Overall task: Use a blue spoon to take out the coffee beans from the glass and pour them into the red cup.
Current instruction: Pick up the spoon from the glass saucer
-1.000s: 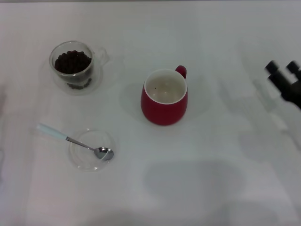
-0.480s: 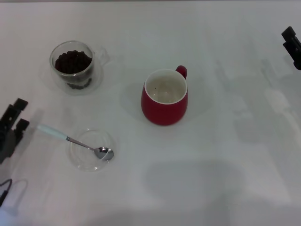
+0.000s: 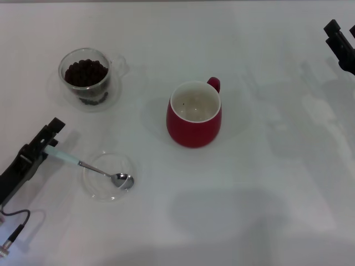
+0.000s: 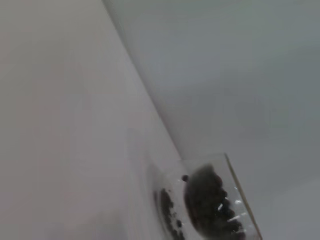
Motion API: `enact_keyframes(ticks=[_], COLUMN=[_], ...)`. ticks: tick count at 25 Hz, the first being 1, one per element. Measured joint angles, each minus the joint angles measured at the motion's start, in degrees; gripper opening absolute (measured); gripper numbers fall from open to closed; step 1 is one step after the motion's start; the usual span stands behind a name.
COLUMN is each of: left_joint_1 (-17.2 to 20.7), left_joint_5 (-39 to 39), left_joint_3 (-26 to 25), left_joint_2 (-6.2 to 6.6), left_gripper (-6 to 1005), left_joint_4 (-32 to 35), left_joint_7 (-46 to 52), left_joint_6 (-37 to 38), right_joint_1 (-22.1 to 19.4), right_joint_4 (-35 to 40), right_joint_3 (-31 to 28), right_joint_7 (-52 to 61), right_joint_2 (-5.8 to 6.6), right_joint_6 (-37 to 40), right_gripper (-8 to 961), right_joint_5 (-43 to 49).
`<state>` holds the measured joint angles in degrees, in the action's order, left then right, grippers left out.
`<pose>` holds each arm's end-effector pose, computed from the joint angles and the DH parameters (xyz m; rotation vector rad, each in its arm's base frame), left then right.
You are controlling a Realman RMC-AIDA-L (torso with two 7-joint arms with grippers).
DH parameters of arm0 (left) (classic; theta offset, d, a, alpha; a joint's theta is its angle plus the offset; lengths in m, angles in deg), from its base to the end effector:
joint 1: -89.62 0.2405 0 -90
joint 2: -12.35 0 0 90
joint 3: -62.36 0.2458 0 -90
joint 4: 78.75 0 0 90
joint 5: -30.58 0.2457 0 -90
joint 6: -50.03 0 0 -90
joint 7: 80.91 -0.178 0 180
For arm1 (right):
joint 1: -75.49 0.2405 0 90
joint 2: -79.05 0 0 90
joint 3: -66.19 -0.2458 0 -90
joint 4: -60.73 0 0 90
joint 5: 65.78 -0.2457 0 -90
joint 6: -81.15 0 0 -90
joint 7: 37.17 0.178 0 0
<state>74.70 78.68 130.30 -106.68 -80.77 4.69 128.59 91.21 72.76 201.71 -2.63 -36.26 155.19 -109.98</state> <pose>-0.3728 0.2520 -0.0873 -1.5759 -1.7949 -1.2703 0.3660 0.3235 -0.0183 -1.5606 0.8533 1.0149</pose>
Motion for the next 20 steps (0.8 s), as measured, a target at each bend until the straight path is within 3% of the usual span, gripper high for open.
enact_keyframes(ticks=[20], left_joint_1=[1.29], left_joint_5=[4.5], left_joint_3=[0.18], left_joint_2=[0.09], left_gripper=[873], left_joint_4=[1.1], left_joint_7=[-0.28], left_joint_6=[0.55], right_joint_1=[-0.25], right_joint_4=[-0.17], right_joint_3=[0.0], right_joint_7=[0.4], right_joint_2=[0.0], right_joint_6=[-0.75], right_gripper=[778], right_joint_5=[-0.53])
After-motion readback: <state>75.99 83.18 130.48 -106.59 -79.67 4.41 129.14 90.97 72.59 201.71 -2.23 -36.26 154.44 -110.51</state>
